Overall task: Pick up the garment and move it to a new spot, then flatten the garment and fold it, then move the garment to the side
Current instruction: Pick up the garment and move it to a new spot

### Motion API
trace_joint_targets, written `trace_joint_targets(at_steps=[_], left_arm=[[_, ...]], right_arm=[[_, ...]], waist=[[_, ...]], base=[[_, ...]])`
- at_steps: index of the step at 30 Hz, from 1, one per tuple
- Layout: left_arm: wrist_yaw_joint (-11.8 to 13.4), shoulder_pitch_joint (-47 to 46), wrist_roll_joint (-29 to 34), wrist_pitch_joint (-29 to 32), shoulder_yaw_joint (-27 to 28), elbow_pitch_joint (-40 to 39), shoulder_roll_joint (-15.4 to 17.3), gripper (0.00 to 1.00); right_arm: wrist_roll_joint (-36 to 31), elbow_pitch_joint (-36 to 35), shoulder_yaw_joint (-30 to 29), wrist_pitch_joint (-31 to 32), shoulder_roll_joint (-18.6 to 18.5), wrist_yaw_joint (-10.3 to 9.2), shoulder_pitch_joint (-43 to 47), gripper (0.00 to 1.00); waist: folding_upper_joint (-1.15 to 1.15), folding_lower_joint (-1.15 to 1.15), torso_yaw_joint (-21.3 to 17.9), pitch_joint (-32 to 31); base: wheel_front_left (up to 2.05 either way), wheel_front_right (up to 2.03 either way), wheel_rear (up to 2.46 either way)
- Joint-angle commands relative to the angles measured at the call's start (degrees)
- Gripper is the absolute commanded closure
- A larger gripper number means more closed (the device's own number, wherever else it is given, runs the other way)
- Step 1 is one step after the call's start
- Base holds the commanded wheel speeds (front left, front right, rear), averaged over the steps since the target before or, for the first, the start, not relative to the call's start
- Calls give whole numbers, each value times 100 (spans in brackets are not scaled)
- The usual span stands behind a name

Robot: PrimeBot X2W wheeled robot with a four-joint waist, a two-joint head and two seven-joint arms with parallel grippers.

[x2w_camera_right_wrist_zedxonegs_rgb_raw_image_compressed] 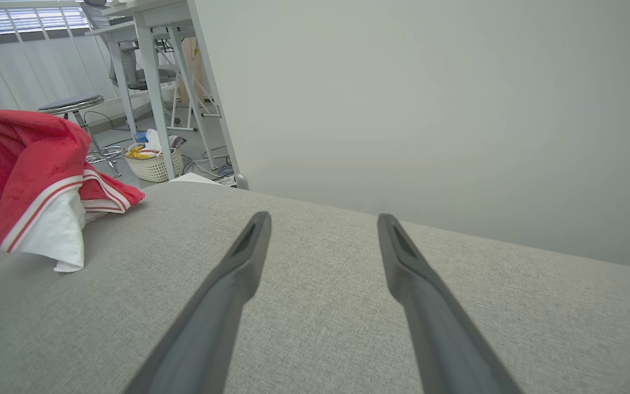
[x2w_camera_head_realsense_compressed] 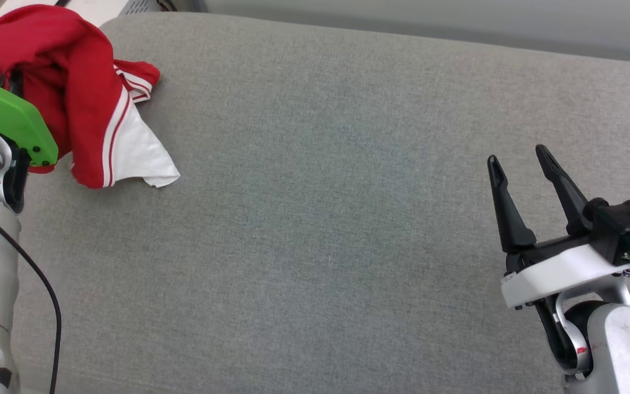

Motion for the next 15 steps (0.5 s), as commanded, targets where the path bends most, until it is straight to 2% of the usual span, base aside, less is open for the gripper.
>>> trace_joint_targets(at_steps=[1, 6, 15], left_arm=[[52, -34, 38, -92, -12, -77, -33, 100], [62, 131, -50, -161, -77, -338, -328, 100], [2, 788, -143, 259, -514, -1284, -820, 100]], right_arm=[[31, 30, -54, -50, 28, -4, 106, 0], [13, 58, -228, -90, 139, -4, 339, 0], [-42, 97, -276, -71, 221, -4, 549, 0]], waist=[[0, 0, -163, -467], [0, 0, -391, -745], [0, 0, -948, -964]], base=[[0, 0, 0], [0, 0, 0], [0, 0, 0]])
